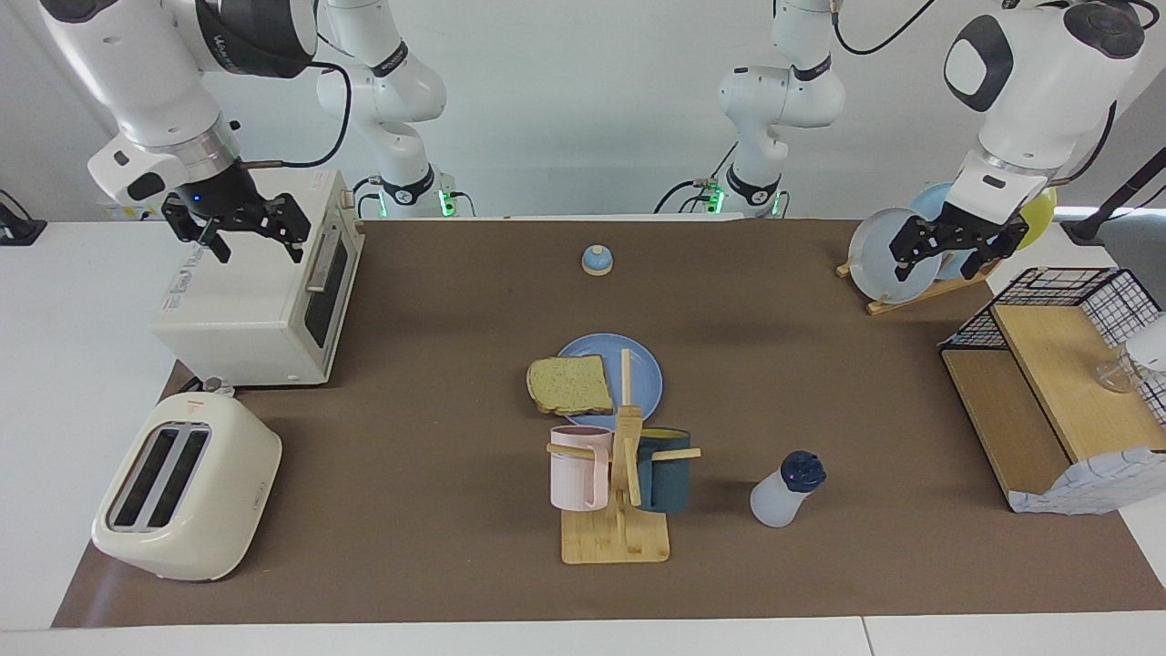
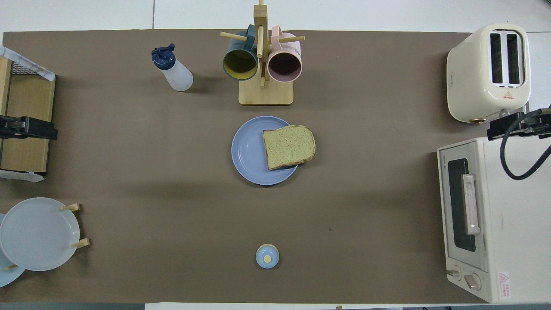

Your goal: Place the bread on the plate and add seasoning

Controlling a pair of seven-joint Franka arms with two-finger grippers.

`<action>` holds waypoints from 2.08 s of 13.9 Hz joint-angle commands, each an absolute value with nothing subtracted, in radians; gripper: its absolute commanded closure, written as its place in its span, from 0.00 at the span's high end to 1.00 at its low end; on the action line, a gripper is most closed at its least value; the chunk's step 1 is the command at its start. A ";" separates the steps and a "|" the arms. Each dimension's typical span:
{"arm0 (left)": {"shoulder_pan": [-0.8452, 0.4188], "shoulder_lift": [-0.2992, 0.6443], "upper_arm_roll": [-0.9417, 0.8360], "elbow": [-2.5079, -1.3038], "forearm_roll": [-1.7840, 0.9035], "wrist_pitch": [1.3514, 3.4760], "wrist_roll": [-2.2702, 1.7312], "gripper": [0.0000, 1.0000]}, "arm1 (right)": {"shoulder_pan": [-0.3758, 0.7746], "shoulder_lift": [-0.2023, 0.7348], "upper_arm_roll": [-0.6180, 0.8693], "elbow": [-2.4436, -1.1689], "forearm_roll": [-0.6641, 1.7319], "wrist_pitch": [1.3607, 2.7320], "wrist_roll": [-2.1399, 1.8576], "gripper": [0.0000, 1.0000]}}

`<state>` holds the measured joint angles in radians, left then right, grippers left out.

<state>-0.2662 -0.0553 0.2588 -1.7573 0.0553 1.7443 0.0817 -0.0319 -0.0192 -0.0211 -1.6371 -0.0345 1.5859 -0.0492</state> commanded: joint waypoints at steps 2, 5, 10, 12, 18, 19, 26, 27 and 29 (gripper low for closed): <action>-0.213 -0.042 0.230 -1.656 0.008 1.607 0.091 1.00 | -0.044 -0.041 -0.014 -1.663 -0.029 1.595 -0.052 1.00; -0.054 -0.025 0.059 -1.589 -0.011 1.546 0.089 1.00 | -0.044 -0.041 -0.014 -1.663 -0.029 1.595 -0.052 1.00; -0.015 -0.098 -0.005 -1.684 -0.015 1.551 0.087 1.00 | -0.044 -0.041 -0.014 -1.663 -0.029 1.595 -0.052 1.00; -0.023 -0.110 -0.005 -1.755 -0.014 1.635 0.086 1.00 | -0.044 -0.041 -0.014 -1.663 -0.029 1.595 -0.052 1.00; -0.058 -0.054 0.003 -1.608 -0.014 1.525 0.084 1.00 | -0.044 -0.041 -0.014 -1.663 -0.029 1.595 -0.052 1.00; -0.060 -0.054 0.003 -1.611 -0.014 1.529 0.084 1.00 | -0.044 -0.041 -0.014 -1.663 -0.029 1.595 -0.054 1.00; -0.051 -0.055 0.002 -1.612 -0.015 1.536 0.068 1.00 | -0.044 -0.041 -0.014 -1.663 -0.029 1.595 -0.054 1.00; -0.049 -0.057 0.002 -1.617 -0.015 1.536 0.069 1.00 | -0.044 -0.041 -0.014 -1.663 -0.029 1.595 -0.052 1.00; -0.046 -0.060 -0.002 -1.620 -0.015 1.539 0.069 1.00 | -0.044 -0.041 -0.014 -1.663 -0.029 1.595 -0.052 1.00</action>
